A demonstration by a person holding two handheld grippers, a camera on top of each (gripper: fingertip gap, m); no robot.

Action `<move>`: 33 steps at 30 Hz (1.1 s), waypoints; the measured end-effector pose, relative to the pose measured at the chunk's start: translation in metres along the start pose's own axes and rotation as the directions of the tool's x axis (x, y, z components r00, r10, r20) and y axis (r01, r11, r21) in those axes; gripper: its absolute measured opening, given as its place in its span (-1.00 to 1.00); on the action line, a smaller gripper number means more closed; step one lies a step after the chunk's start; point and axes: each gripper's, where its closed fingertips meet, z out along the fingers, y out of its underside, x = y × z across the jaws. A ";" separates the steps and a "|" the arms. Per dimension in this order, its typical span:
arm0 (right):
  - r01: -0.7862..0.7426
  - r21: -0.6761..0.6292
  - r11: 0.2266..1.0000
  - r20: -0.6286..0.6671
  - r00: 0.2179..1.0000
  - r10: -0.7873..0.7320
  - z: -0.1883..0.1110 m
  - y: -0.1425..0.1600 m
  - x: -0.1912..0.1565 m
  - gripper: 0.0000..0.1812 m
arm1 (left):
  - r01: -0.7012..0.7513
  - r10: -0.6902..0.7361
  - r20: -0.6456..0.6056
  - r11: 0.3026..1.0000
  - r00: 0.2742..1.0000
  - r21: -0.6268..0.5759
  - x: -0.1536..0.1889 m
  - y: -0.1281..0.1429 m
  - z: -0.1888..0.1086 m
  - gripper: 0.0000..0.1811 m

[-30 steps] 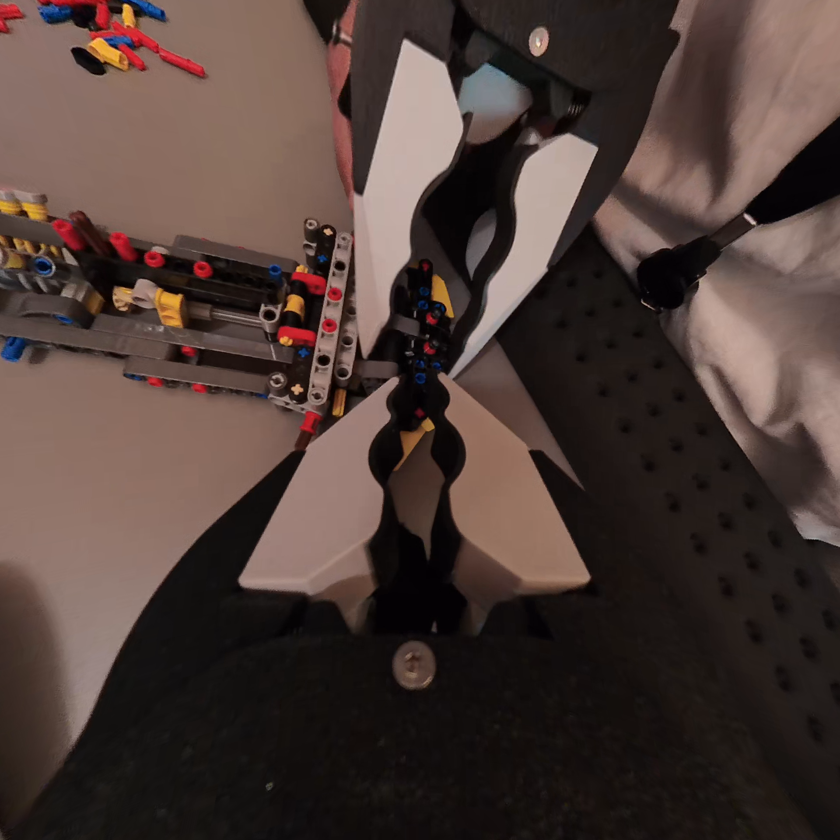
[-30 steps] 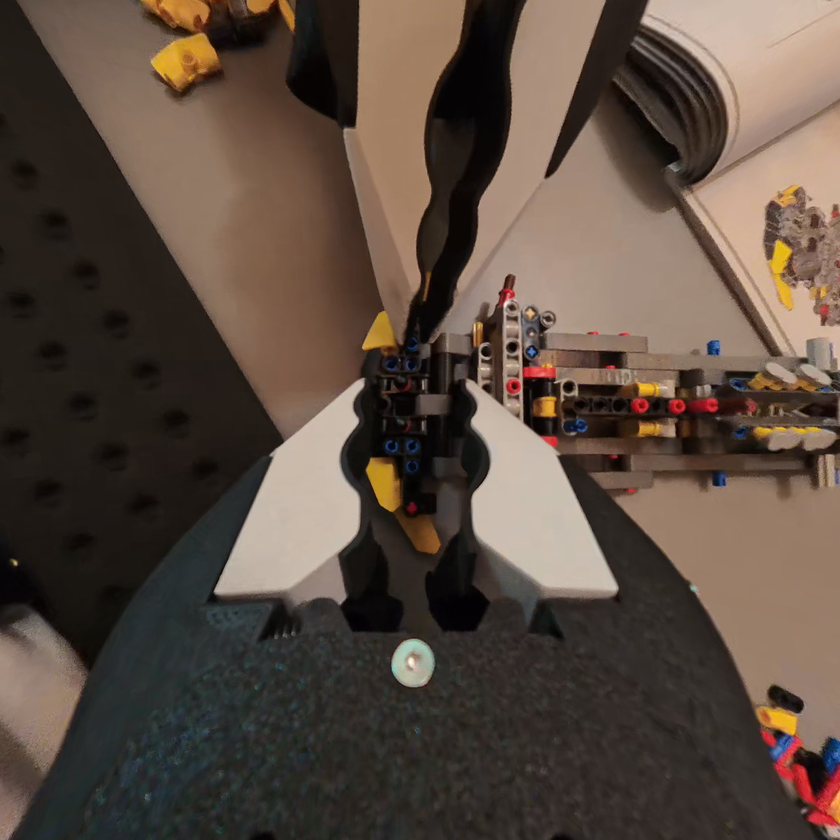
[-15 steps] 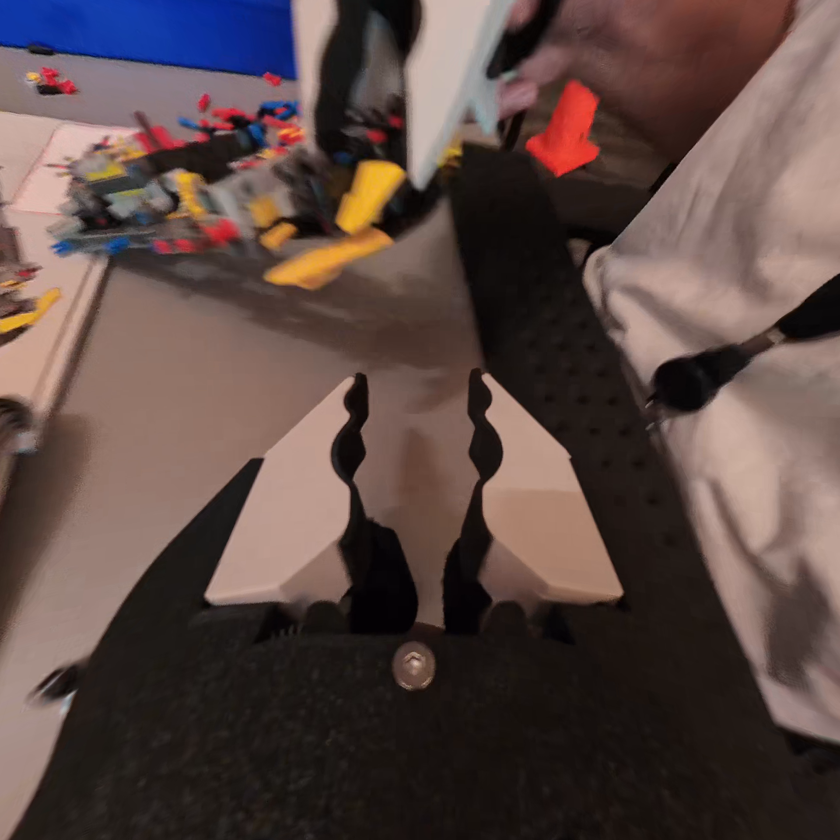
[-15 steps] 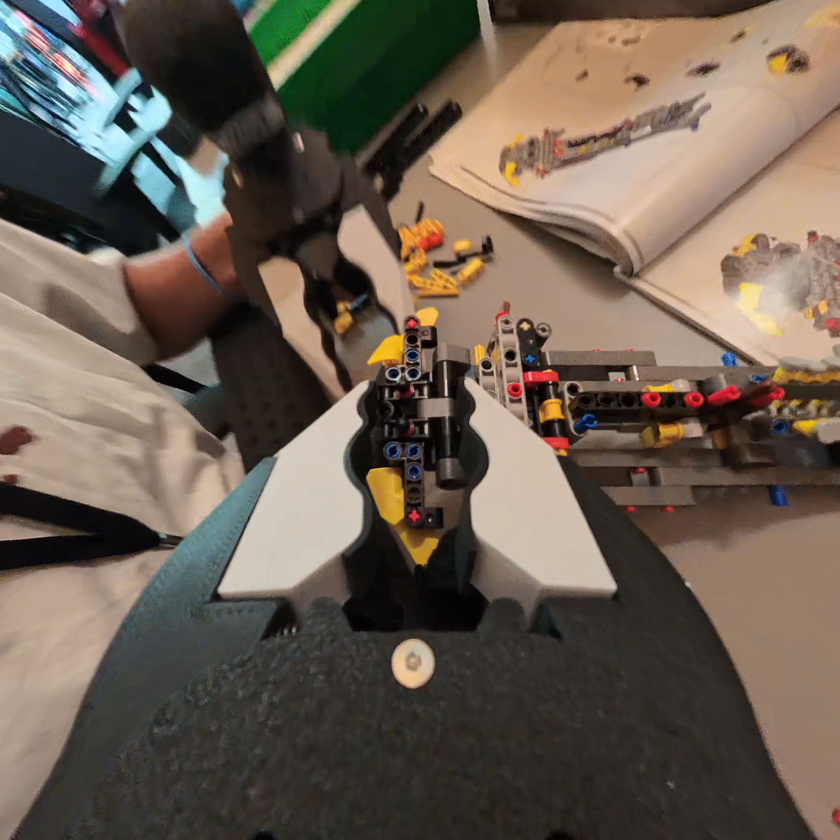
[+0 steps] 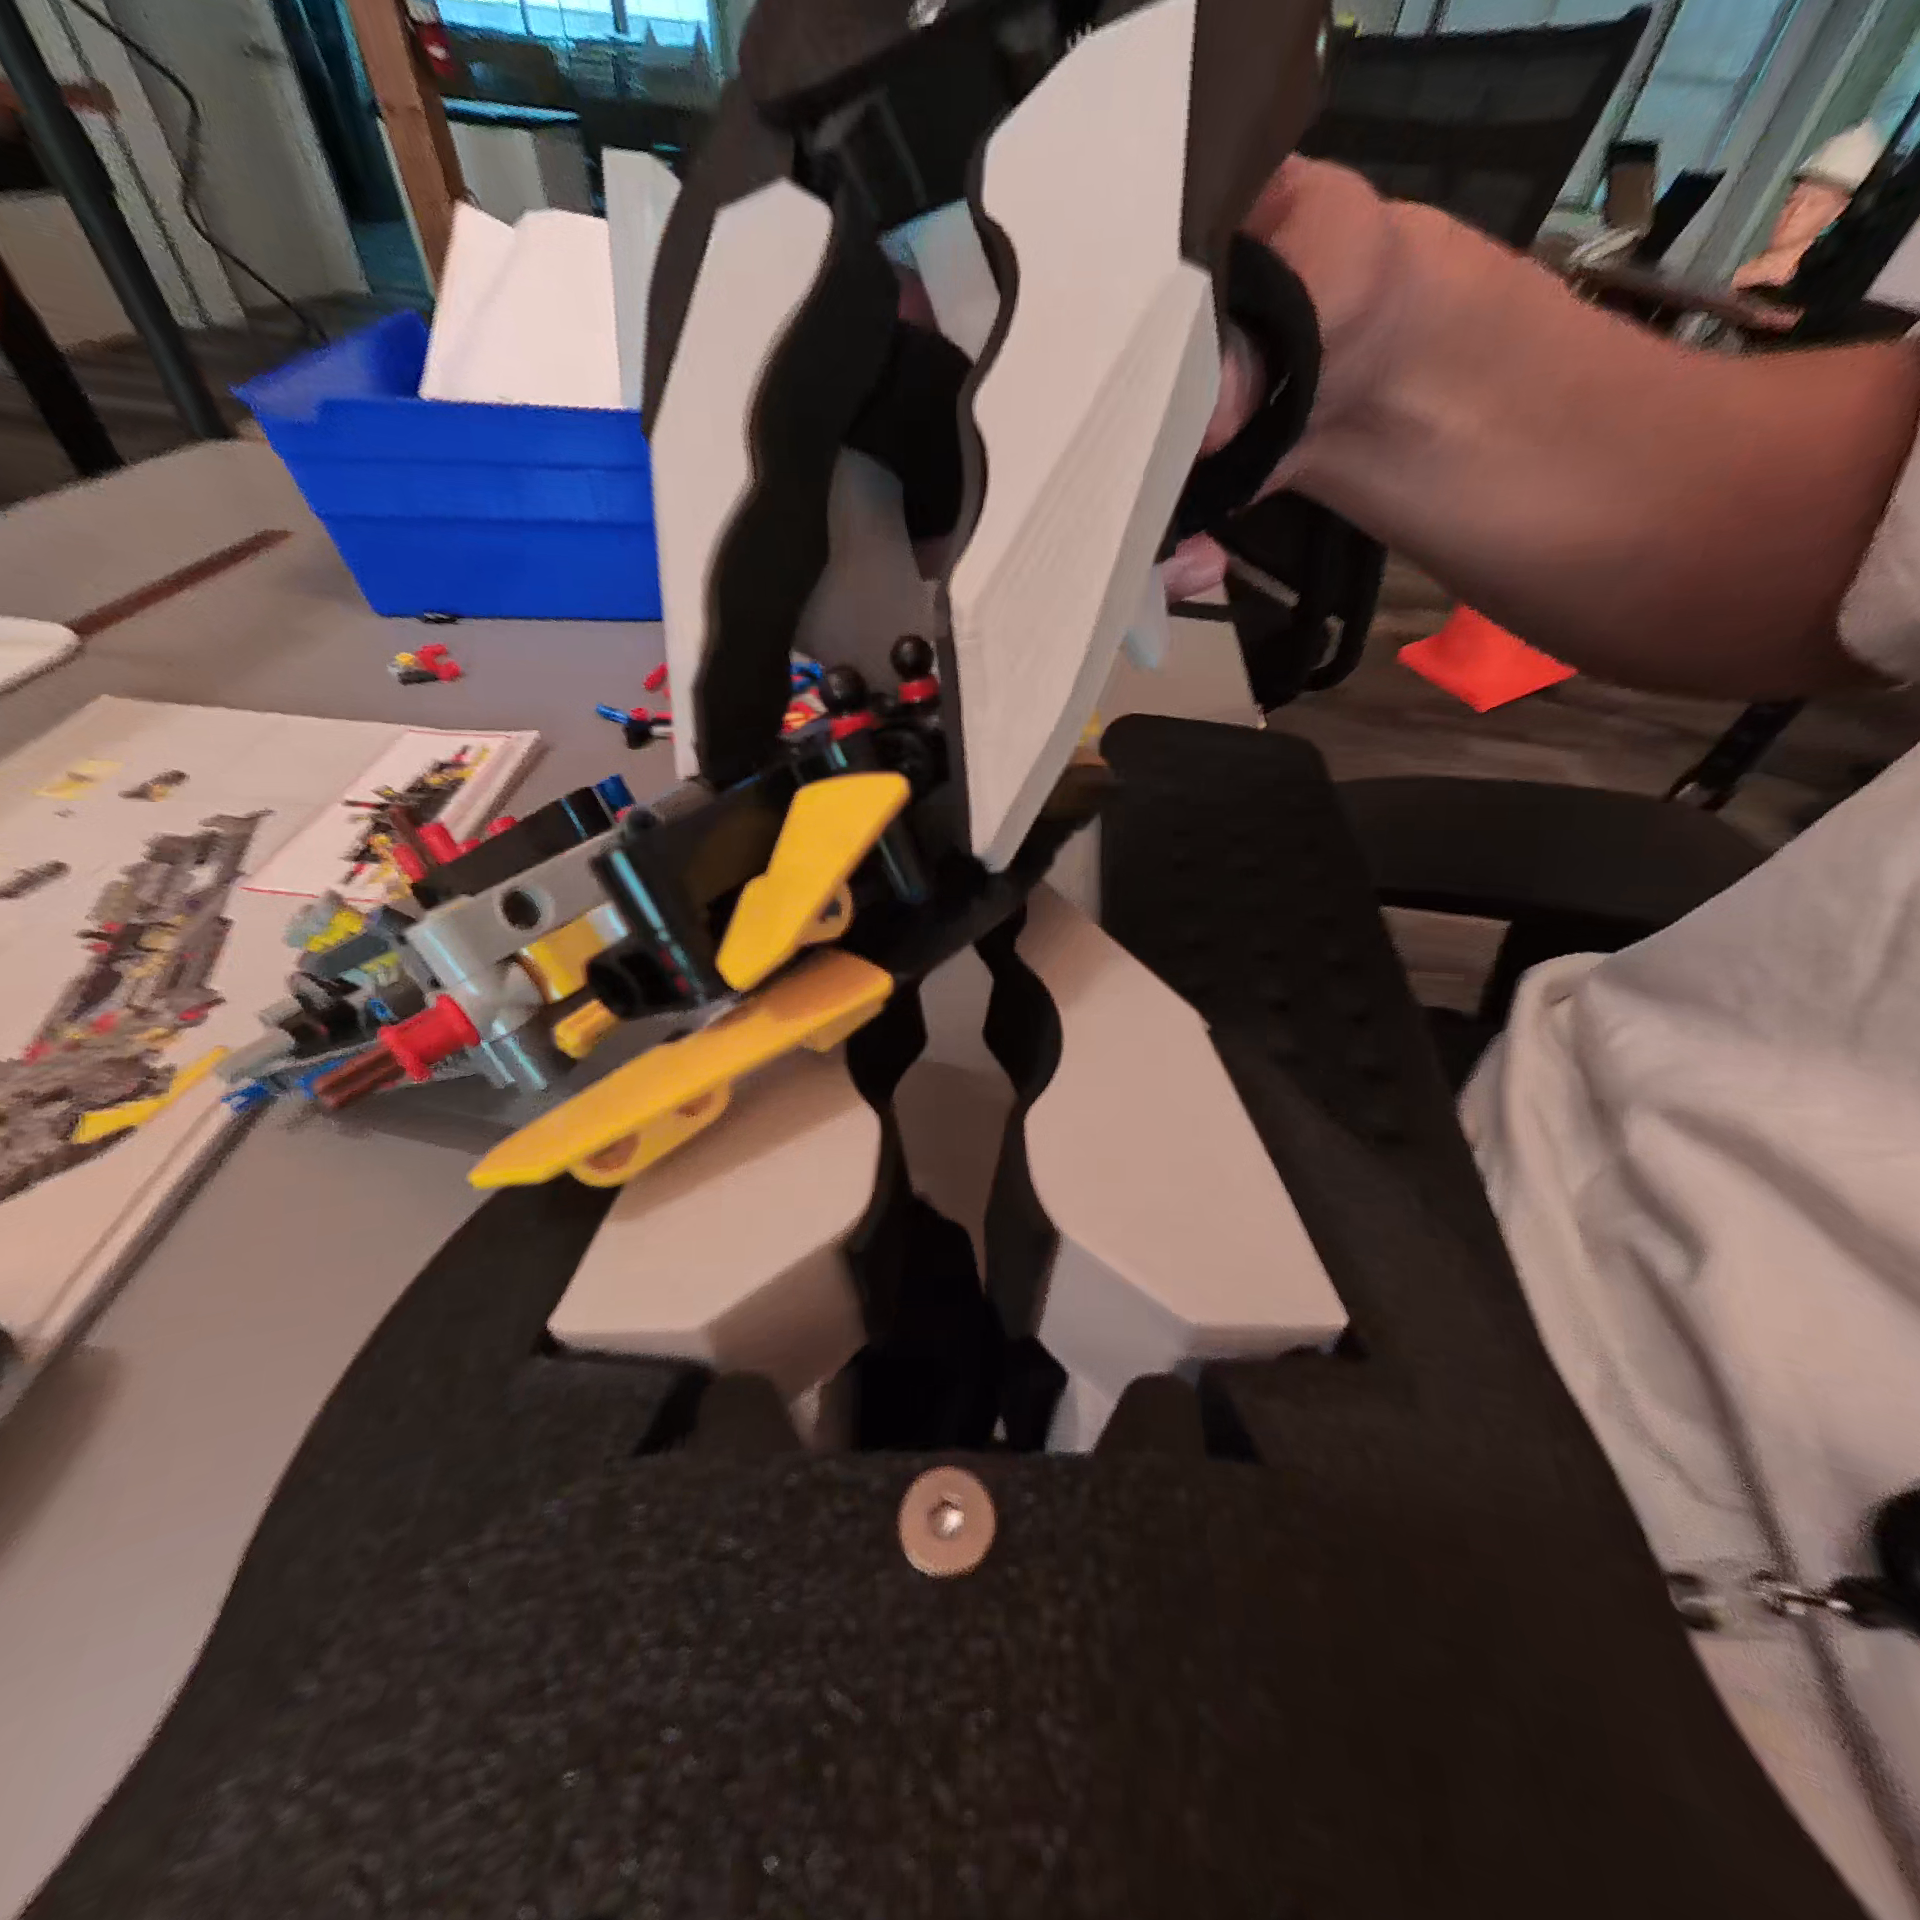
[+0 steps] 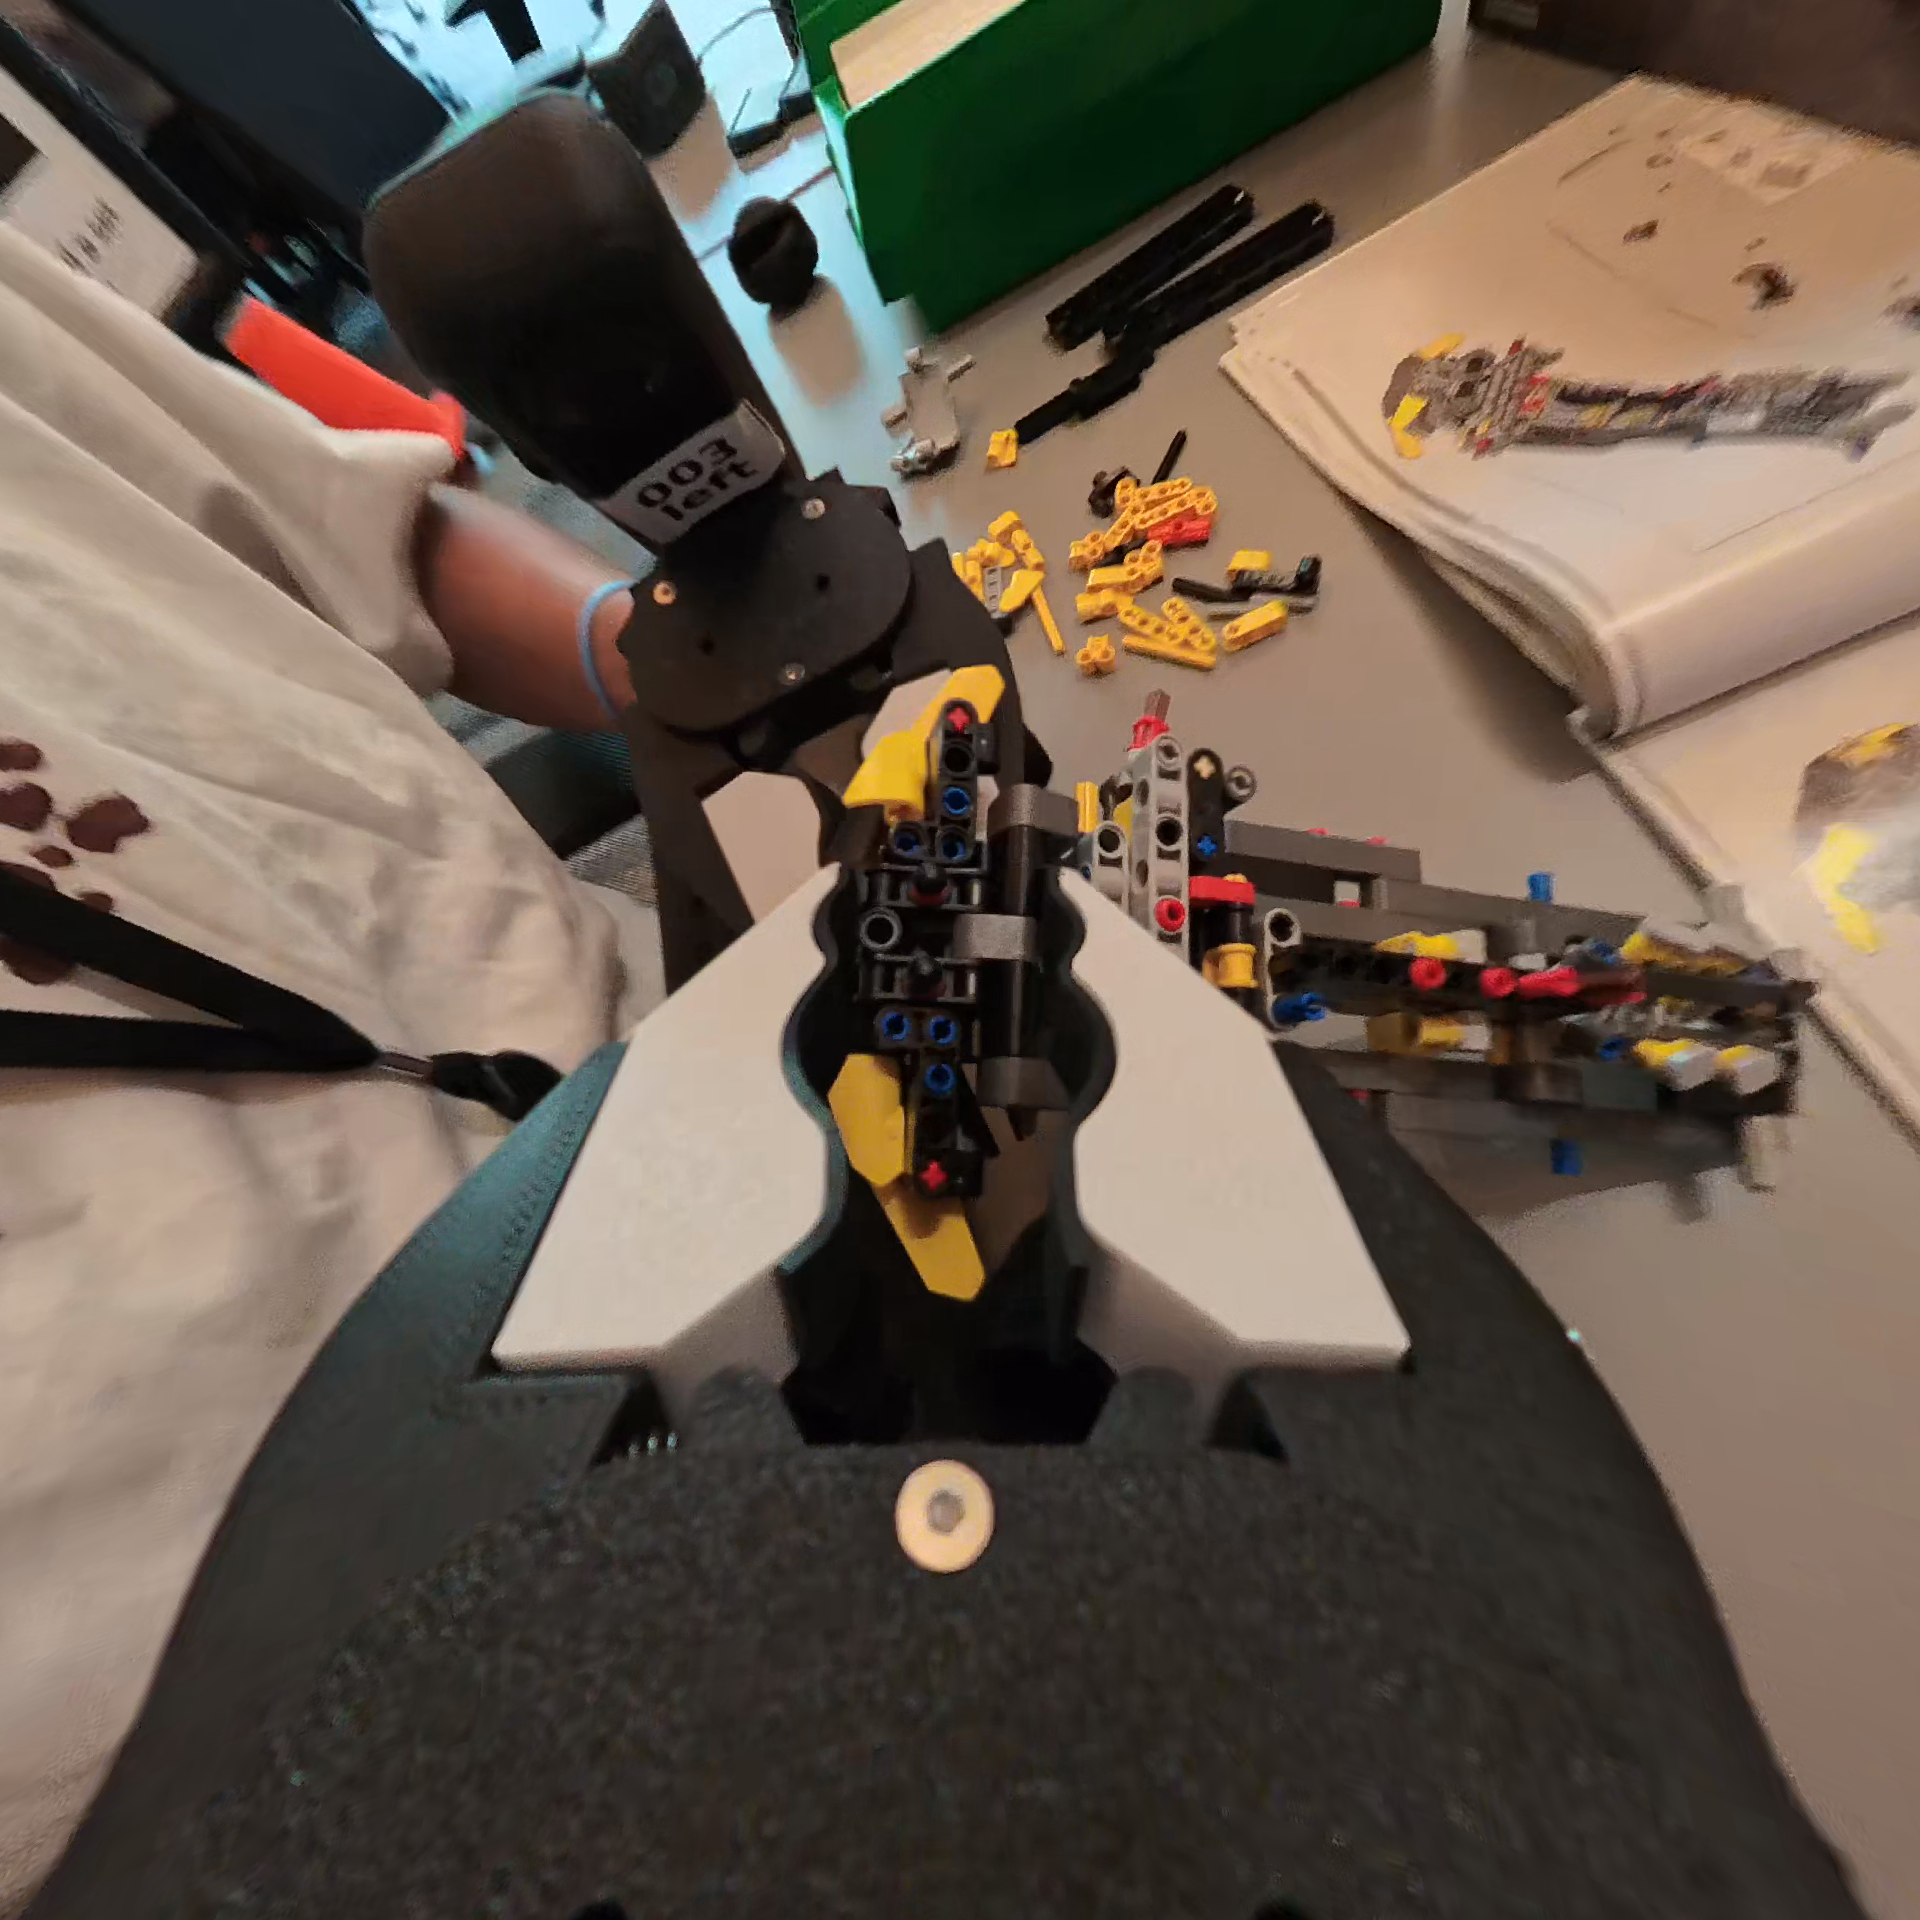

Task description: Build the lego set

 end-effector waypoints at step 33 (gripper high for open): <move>0.520 -0.315 0.794 -0.672 0.468 -0.574 -0.023 0.019 0.014 -0.71 | -0.207 0.252 0.281 0.962 0.926 -0.180 -0.053 0.025 -0.012 -0.66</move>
